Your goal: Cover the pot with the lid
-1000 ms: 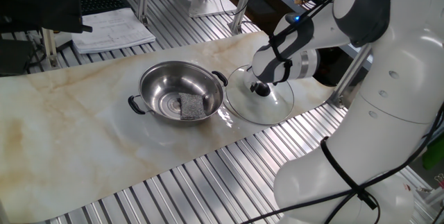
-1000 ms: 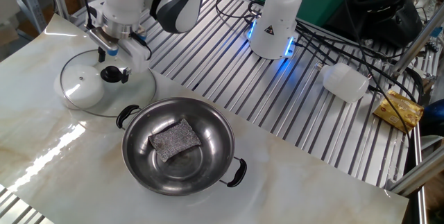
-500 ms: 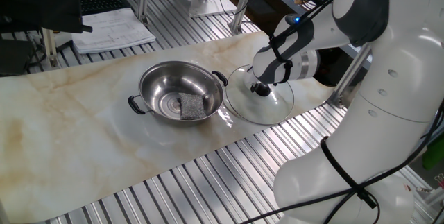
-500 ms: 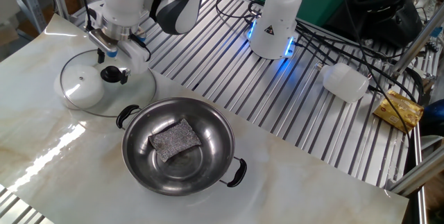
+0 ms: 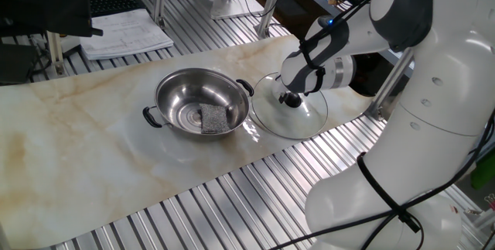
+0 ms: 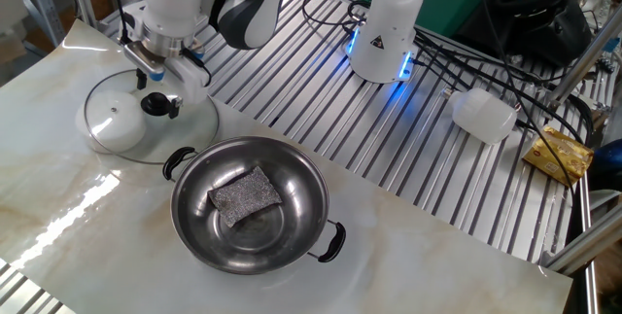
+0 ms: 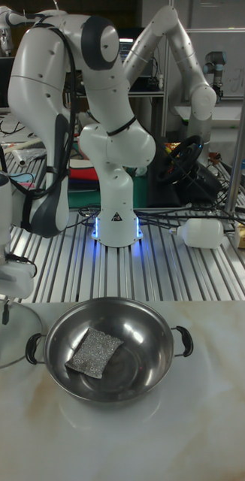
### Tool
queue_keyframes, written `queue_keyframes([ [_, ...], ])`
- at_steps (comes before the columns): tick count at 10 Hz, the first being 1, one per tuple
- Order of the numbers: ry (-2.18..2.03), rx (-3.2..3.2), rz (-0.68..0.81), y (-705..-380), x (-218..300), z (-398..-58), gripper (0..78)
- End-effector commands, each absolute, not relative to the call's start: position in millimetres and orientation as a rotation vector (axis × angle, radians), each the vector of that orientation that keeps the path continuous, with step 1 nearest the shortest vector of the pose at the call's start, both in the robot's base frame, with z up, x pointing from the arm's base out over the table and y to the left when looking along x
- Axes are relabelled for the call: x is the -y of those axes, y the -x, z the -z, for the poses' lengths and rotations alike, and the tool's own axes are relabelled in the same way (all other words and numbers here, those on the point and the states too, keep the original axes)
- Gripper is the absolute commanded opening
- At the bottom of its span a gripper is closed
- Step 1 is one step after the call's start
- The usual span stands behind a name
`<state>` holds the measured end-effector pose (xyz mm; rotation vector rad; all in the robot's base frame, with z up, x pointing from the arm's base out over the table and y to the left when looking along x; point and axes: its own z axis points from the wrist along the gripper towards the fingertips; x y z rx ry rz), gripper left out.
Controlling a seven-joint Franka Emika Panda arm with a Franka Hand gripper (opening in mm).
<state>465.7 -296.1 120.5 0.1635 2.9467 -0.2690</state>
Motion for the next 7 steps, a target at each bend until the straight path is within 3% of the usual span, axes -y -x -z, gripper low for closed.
queue_keyframes([
  [1,-0.163,-2.942,0.276,-467.9,297.0,-120.6,77.3],
  [7,-0.151,-2.944,0.278,-468.1,296.9,-119.8,77.3],
])
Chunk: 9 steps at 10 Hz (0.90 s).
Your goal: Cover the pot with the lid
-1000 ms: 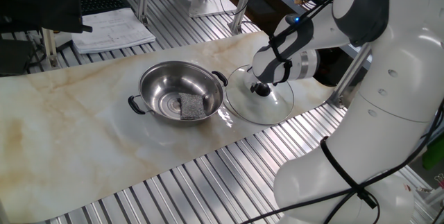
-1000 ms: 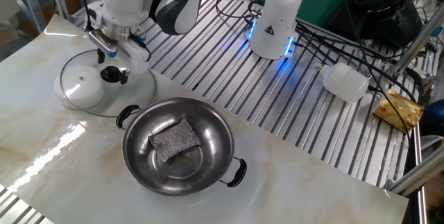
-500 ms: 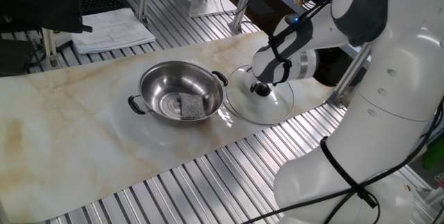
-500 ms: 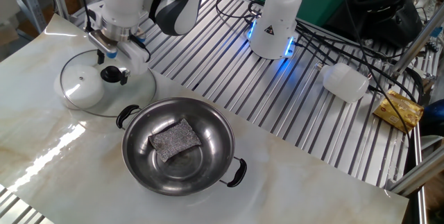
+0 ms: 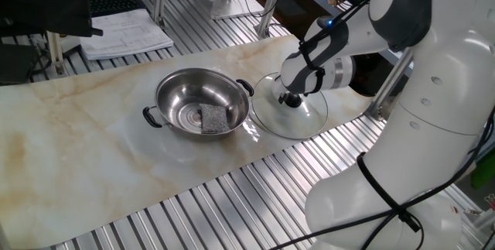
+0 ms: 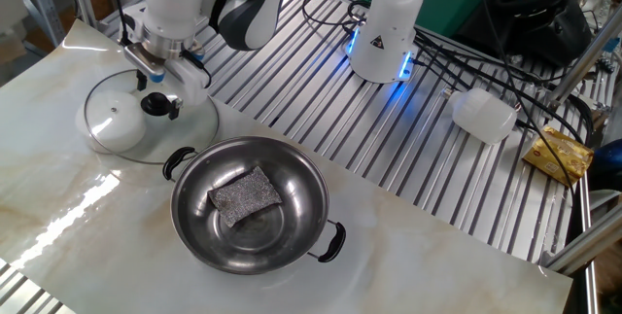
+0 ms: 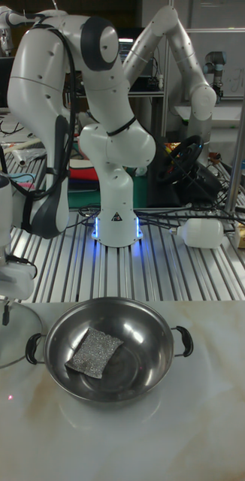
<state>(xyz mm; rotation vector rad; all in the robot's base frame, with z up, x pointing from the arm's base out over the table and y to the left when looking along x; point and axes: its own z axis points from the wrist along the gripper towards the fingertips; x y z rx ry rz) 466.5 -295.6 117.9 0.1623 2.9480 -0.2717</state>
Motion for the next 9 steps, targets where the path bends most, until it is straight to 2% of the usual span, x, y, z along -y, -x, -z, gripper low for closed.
queue_keyframes([
  [1,-0.150,-2.944,0.279,-468.1,297.0,-119.8,77.3],
  [2,-0.142,-2.945,0.280,-468.1,297.0,-119.7,77.3],
  [3,-0.141,-2.945,0.280,-468.1,297.0,-119.7,1.1],
  [9,-0.141,-2.945,0.280,-468.1,297.0,-119.7,1.1],
])
